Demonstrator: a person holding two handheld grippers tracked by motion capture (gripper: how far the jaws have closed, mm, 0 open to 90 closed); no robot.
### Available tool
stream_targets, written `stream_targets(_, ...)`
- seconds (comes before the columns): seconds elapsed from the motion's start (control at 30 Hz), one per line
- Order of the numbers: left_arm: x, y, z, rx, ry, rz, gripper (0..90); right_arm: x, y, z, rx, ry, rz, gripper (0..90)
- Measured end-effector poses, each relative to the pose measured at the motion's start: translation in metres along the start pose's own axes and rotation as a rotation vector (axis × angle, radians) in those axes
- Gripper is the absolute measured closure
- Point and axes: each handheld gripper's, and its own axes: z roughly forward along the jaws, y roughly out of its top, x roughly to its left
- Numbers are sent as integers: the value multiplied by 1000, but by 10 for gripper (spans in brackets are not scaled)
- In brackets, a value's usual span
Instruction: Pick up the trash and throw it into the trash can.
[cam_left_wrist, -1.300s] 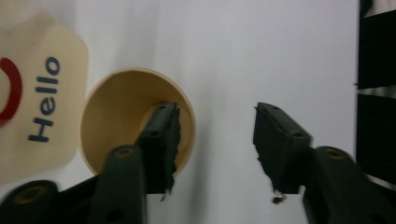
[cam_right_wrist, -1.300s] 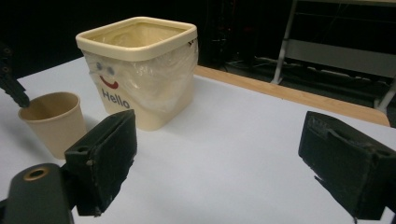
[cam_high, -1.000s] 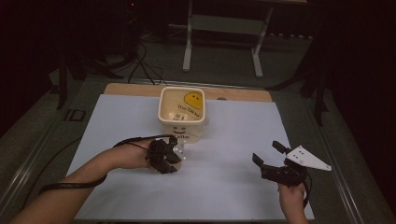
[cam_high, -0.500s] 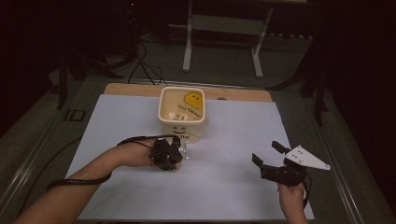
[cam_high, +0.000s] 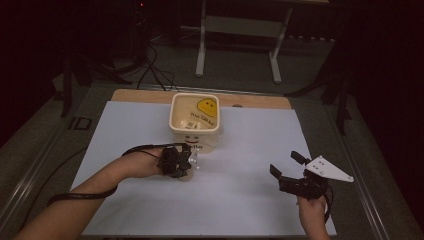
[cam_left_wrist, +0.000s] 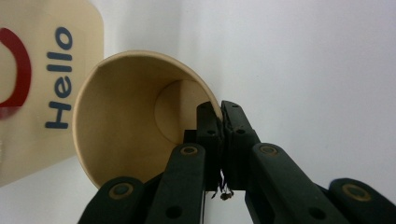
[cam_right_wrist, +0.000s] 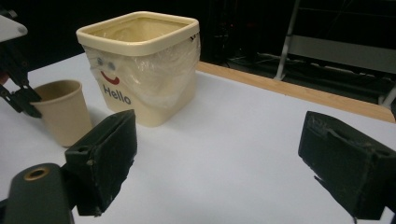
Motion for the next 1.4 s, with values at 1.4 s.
stream_targets(1.4,6,2,-125,-167,-52,64,889,2,2,0,-9,-2,-6,118)
